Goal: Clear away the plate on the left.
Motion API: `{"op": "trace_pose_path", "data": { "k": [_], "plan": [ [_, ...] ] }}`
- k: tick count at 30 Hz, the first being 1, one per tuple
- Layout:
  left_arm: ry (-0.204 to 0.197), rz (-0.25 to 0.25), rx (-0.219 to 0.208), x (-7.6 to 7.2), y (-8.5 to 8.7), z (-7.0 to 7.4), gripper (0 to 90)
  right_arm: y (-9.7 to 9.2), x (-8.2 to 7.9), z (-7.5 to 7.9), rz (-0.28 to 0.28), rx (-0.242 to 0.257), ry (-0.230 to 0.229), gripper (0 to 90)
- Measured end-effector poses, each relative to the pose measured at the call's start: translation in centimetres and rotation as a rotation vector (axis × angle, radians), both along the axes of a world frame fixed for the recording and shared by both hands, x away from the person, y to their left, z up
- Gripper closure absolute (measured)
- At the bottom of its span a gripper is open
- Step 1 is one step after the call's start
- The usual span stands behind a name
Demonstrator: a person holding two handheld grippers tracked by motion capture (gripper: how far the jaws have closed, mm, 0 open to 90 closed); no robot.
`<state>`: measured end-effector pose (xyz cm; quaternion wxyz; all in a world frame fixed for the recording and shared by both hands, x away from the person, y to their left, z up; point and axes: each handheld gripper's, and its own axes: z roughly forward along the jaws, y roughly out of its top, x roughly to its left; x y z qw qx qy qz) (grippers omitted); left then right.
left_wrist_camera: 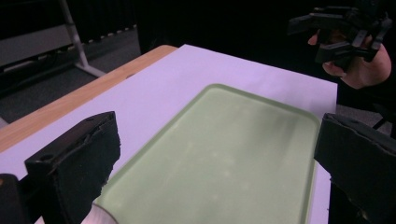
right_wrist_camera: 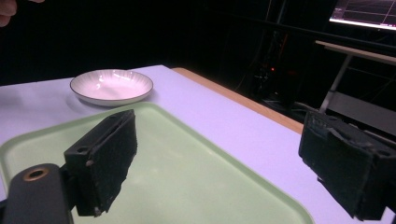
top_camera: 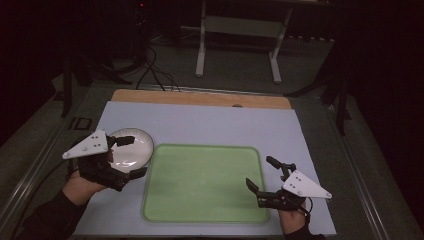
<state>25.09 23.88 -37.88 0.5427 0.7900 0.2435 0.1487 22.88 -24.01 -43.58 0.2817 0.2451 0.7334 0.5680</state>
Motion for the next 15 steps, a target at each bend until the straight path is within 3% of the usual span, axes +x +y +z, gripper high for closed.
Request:
{"op": "trace_pose_path", "data": {
  "k": [15],
  "plan": [
    [0.023,0.116,0.01,0.9,3.0,0.4,0.1,0.1,0.0,0.0,0.004,0.0,-0.003,11.3]
  ]
}}
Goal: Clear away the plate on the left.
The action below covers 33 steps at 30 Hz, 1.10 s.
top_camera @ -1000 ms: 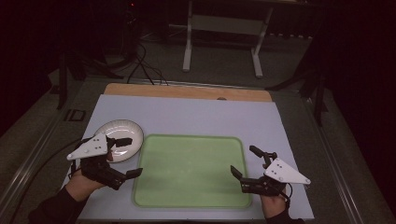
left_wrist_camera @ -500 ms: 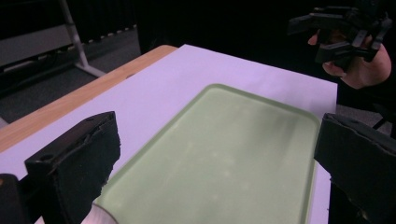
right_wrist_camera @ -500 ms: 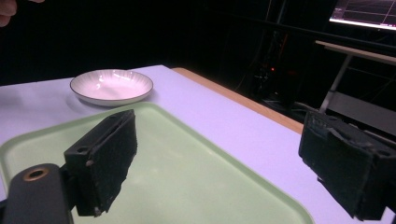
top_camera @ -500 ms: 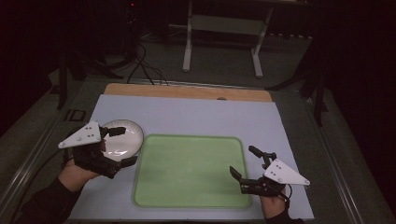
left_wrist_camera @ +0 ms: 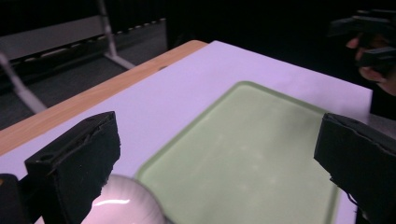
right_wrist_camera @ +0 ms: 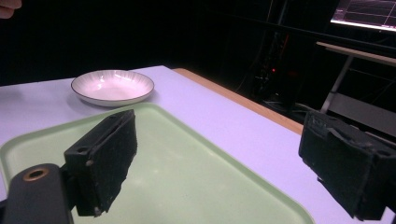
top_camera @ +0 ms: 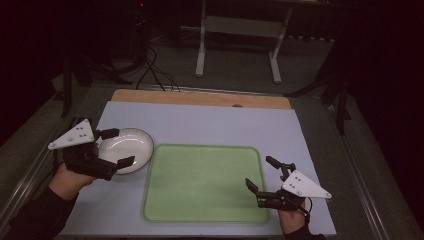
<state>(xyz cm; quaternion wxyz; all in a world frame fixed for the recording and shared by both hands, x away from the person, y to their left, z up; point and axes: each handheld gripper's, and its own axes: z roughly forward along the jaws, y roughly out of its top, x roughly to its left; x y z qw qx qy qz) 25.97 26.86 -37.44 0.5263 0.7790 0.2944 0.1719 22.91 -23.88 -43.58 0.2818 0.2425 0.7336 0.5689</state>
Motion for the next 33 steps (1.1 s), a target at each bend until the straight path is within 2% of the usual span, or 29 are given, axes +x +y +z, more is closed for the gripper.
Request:
{"op": "trace_pose_path", "data": {
  "k": [5,9,16,19,20,23,24,25,27,30,33],
  "plan": [
    [0.028,0.082,-0.013,0.7,2.1,-0.7,0.2,0.1,0.0,0.0,0.0,-0.009,0.0,11.3],
    [0.066,0.153,-0.017,1.3,3.9,-1.7,0.2,0.2,0.0,-0.1,0.005,-0.01,-0.006,11.3],
    [0.154,0.271,-0.01,2.3,6.3,-4.0,0.2,0.2,0.1,-0.1,0.005,-0.007,-0.006,11.4],
    [0.188,0.301,-0.013,2.7,6.9,-4.8,0.2,0.2,0.1,-0.1,0.008,-0.008,-0.006,11.4],
    [0.214,0.325,-0.01,2.9,7.2,-5.2,0.2,0.2,0.1,-0.1,0.008,-0.009,-0.004,11.3],
    [0.251,0.367,-0.015,3.2,7.8,-5.9,0.2,0.3,0.1,-0.1,0.008,-0.009,-0.003,11.4],
    [0.275,0.375,-0.035,3.4,8.1,-6.4,0.2,0.3,0.1,-0.1,0.008,-0.009,-0.003,11.3],
    [0.275,0.375,-0.035,3.4,8.1,-6.4,0.2,0.3,0.1,-0.1,0.008,-0.009,-0.003,11.3],
    [0.307,0.406,-0.024,3.7,8.4,-7.1,0.2,0.3,0.1,-0.2,0.009,-0.013,-0.001,11.4],
    [0.326,0.421,-0.038,3.8,8.8,-7.7,0.8,0.3,0.1,-0.2,0.01,-0.013,0.0,11.4],
    [0.365,0.435,-0.052,4.0,9.1,-8.4,0.9,0.3,0.2,-0.2,0.013,-0.013,0.001,11.4]
  ]
}}
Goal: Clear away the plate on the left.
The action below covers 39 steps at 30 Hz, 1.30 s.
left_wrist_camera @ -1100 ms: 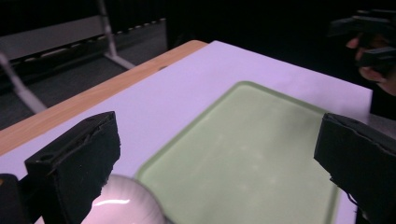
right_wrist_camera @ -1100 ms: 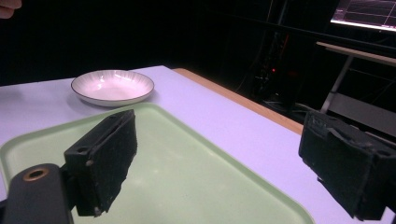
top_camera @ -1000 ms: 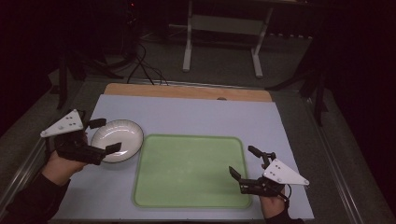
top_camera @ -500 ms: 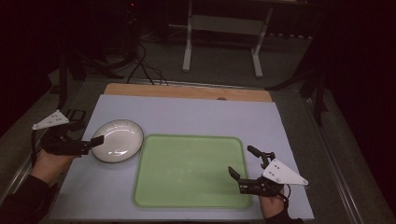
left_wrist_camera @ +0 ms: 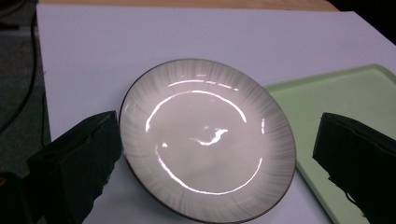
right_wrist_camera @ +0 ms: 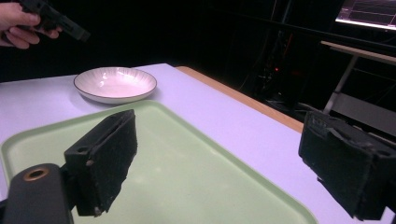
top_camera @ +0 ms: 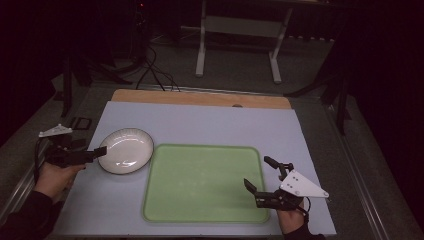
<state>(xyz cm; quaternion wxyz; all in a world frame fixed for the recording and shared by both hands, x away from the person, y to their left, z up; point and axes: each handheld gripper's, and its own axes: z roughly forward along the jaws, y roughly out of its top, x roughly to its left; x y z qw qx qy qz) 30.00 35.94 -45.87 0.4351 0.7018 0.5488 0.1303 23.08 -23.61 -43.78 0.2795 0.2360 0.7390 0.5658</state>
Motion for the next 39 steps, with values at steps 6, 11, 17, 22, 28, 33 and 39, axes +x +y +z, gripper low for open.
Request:
{"op": "trace_pose_path", "data": {
  "k": [6,11,17,22,28,33,39],
  "plan": [
    [0.084,0.042,-0.018,0.6,0.4,-1.4,1.8,0.1,0.0,-0.1,0.005,-0.003,0.006,11.4],
    [0.153,0.086,-0.033,1.1,0.7,-2.5,5.4,0.1,0.1,-0.1,0.009,-0.006,0.007,11.4],
    [0.239,0.15,-0.047,1.6,0.9,-3.4,15.4,0.2,0.1,-0.1,0.016,-0.004,0.015,11.4],
    [0.297,0.201,-0.038,2.0,1.2,-4.1,23.2,0.1,0.2,-0.2,0.019,0.003,0.02,11.4],
    [0.336,0.234,-0.089,2.4,1.7,-4.6,38.6,0.1,0.3,-0.2,0.021,0.003,0.028,11.5],
    [0.369,0.246,-0.104,2.7,1.9,-5.1,47.0,0.2,0.2,-0.2,0.024,-0.003,0.029,11.5],
    [0.38,0.242,-0.12,2.9,2.0,-5.6,58.5,0.1,0.2,-0.2,0.023,-0.003,0.029,11.5]
  ]
}}
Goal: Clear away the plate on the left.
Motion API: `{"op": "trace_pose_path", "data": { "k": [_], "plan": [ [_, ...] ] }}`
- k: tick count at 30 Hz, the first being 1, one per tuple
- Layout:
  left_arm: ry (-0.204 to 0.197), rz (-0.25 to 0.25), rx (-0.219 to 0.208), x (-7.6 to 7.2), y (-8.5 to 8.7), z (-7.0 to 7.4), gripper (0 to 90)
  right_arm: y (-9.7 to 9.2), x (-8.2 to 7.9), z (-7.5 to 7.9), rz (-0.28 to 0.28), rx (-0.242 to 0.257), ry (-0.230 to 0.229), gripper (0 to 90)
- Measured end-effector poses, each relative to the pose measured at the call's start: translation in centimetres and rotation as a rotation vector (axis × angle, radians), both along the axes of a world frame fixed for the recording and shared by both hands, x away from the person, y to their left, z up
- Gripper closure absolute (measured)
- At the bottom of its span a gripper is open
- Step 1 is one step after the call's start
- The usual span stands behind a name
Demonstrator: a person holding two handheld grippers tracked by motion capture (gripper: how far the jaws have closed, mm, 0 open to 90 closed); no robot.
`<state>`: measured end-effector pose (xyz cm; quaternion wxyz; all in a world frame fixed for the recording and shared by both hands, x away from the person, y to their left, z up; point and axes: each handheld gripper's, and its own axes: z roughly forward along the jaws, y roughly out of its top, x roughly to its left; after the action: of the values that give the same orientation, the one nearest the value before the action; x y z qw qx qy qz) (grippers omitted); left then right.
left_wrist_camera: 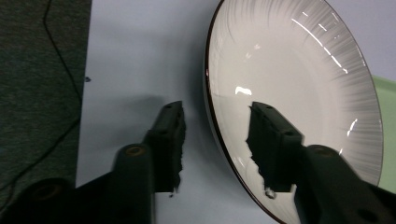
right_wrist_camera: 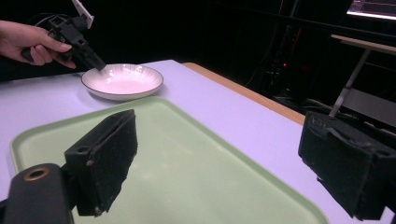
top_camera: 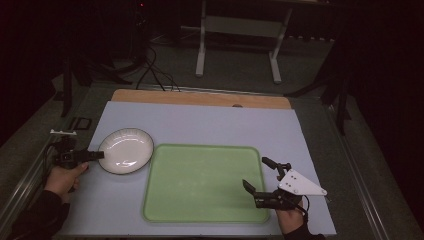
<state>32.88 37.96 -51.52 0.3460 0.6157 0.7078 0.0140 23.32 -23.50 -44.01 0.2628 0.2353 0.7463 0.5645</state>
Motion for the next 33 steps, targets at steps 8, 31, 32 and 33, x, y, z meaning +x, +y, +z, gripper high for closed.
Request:
{"op": "trace_pose_path", "data": {
  "k": [8,31,32,33],
  "plan": [
    [0.035,-0.005,-0.026,0.4,-0.2,-0.7,69.2,-0.1,0.0,0.0,0.001,-0.001,0.003,11.6],
    [0.084,0.059,-0.152,0.9,0.1,-1.3,81.8,0.0,0.0,0.0,0.001,-0.01,0.001,12.5],
    [0.081,0.067,-0.159,0.9,0.1,-1.3,82.6,0.0,0.0,-0.1,0.001,-0.009,0.0,12.5],
    [0.078,0.075,-0.172,1.0,0.1,-1.4,83.1,0.0,0.0,-0.1,0.0,-0.009,0.002,12.5]
  ]
}}
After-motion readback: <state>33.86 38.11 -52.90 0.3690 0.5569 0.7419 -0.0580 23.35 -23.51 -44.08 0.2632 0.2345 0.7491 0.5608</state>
